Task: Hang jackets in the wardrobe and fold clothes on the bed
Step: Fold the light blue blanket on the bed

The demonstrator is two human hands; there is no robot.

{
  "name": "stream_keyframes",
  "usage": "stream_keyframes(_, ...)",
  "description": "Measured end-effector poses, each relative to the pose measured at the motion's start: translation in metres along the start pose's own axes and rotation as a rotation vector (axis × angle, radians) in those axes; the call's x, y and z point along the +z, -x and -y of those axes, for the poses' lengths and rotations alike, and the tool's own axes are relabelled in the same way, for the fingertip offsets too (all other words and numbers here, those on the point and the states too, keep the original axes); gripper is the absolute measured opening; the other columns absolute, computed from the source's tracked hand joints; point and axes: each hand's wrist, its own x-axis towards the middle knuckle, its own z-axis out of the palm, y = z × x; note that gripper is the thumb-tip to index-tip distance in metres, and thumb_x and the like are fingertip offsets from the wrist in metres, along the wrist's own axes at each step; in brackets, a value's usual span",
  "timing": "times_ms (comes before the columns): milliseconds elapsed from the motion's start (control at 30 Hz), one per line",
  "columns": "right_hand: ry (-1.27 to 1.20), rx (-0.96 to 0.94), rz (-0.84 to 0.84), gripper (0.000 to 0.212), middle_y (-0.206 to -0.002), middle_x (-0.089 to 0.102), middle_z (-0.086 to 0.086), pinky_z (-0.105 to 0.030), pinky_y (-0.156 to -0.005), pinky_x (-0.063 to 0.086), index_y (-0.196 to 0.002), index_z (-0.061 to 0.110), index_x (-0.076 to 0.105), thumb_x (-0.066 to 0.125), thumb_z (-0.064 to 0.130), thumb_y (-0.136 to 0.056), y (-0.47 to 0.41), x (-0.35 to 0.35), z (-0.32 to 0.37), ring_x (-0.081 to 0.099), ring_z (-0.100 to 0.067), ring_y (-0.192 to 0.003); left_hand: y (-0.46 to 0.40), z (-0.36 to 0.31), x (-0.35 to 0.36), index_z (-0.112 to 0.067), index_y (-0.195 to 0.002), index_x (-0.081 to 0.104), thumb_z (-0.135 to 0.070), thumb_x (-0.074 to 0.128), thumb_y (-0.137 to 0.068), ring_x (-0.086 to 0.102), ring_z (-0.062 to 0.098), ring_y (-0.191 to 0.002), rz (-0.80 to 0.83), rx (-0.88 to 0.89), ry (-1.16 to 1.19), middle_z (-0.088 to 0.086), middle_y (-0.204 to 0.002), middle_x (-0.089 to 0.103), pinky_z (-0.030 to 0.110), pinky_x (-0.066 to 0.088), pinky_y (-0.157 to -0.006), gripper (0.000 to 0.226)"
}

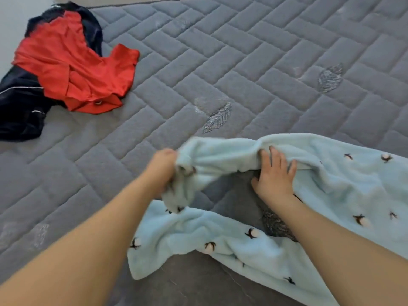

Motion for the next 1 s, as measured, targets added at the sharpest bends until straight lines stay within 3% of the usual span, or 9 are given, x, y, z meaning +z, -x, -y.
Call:
stream_keyframes(100,0.056,-0.042,0.081,0.085,-0.158,0.01,-0.004,-0.06,-0.114,0.003,-0.149,0.03,0.017,0.061,0.034,-0.077,-0.011,0.004,0.01,0.008,-0.026,-0.145,-0.028,0.008,-0.044,0.0,-0.124,0.044,-0.019,0.05,-0.092,0.053,0.029,-0.085,-0.375,-0.195,-0.046,0.016,-0.1,0.053,0.038,0.046,-0.077,0.037)
stream_keyframes(167,0.051,-0.006,0.121,0.084,-0.158,0.008,-0.004,-0.061,-0.114,-0.002,-0.149,0.032,0.015,0.059,0.038,-0.078,-0.019,0.012,0.016,0.004,-0.027,-0.146,-0.035,0.015,-0.044,-0.01,-0.123,0.043,-0.032,0.048,-0.092,0.05,0.035,-0.107,-0.463,-0.046,-0.187,0.015,-0.122,0.05,0.046,0.044,-0.092,0.039)
stream_keyframes(233,0.027,0.02,0.05,0.079,-0.156,0.018,-0.005,-0.062,-0.114,-0.002,-0.147,0.03,0.024,0.06,0.038,-0.077,-0.02,0.021,0.02,0.01,-0.029,-0.145,-0.034,0.021,-0.025,-0.018,-0.133,0.041,-0.046,0.057,-0.086,0.042,0.032,-0.124,-0.28,0.172,-0.347,0.01,-0.136,0.043,0.045,0.039,-0.099,0.057)
stream_keyframes(367,0.002,-0.024,-0.282,0.069,-0.146,0.038,-0.009,-0.062,-0.116,0.003,-0.142,0.024,0.042,0.058,0.038,-0.076,-0.015,0.059,0.013,0.03,-0.034,-0.139,-0.049,0.062,0.007,-0.039,-0.149,0.006,-0.06,0.063,-0.07,0.006,0.026,-0.146,0.048,0.189,-1.006,-0.002,-0.157,0.002,0.057,0.018,-0.114,0.1)
stream_keyframes(533,-0.031,-0.048,-0.383,0.068,-0.144,0.04,-0.007,-0.058,-0.117,0.006,-0.141,0.025,0.043,0.051,0.048,-0.077,-0.018,0.073,0.008,0.034,-0.033,-0.136,-0.061,0.069,0.007,-0.023,-0.122,0.038,-0.056,0.062,-0.076,0.038,0.032,-0.113,-0.226,0.366,-1.085,0.005,-0.121,0.039,0.046,0.044,-0.082,0.061)
stream_keyframes(667,-0.097,-0.042,-0.357,0.067,-0.138,0.049,-0.011,-0.058,-0.115,0.012,-0.133,0.02,0.055,0.049,0.052,-0.074,-0.012,0.053,0.013,0.042,-0.036,-0.131,-0.039,0.057,-0.015,-0.022,-0.092,0.037,-0.035,0.055,-0.086,0.045,0.023,-0.089,-0.107,0.429,-1.193,-0.001,-0.096,0.042,0.034,0.037,-0.068,0.024)
stream_keyframes(767,-0.181,-0.066,-0.353,0.049,-0.111,0.063,-0.012,-0.05,-0.098,0.033,-0.105,0.015,0.071,0.041,0.042,-0.076,-0.015,0.025,0.014,0.055,-0.037,-0.105,-0.02,0.04,-0.031,-0.023,-0.086,0.035,-0.018,0.05,-0.085,0.042,0.018,-0.062,-0.068,0.447,-1.174,-0.004,-0.074,0.041,0.031,0.03,-0.052,0.016)
stream_keyframes(933,-0.416,-0.299,-0.493,0.03,-0.07,0.058,-0.008,-0.039,-0.068,0.037,-0.067,0.007,0.065,0.039,0.019,-0.077,-0.038,-0.049,0.015,0.053,-0.033,-0.069,-0.027,-0.043,-0.081,-0.021,-0.087,0.058,-0.016,0.042,-0.094,0.057,0.023,-0.081,0.113,0.268,-1.192,0.004,-0.087,0.061,0.029,0.04,-0.066,0.018)
stream_keyframes(1000,-0.415,-0.308,-0.579,0.027,-0.076,0.059,-0.009,-0.04,-0.07,0.037,-0.07,0.008,0.067,0.042,0.016,-0.077,-0.054,-0.075,0.028,0.052,-0.032,-0.072,-0.041,-0.069,-0.098,-0.015,-0.101,0.06,-0.021,0.043,-0.094,0.059,0.032,-0.101,-0.112,0.31,-1.256,0.015,-0.111,0.063,0.034,0.045,-0.085,0.02)
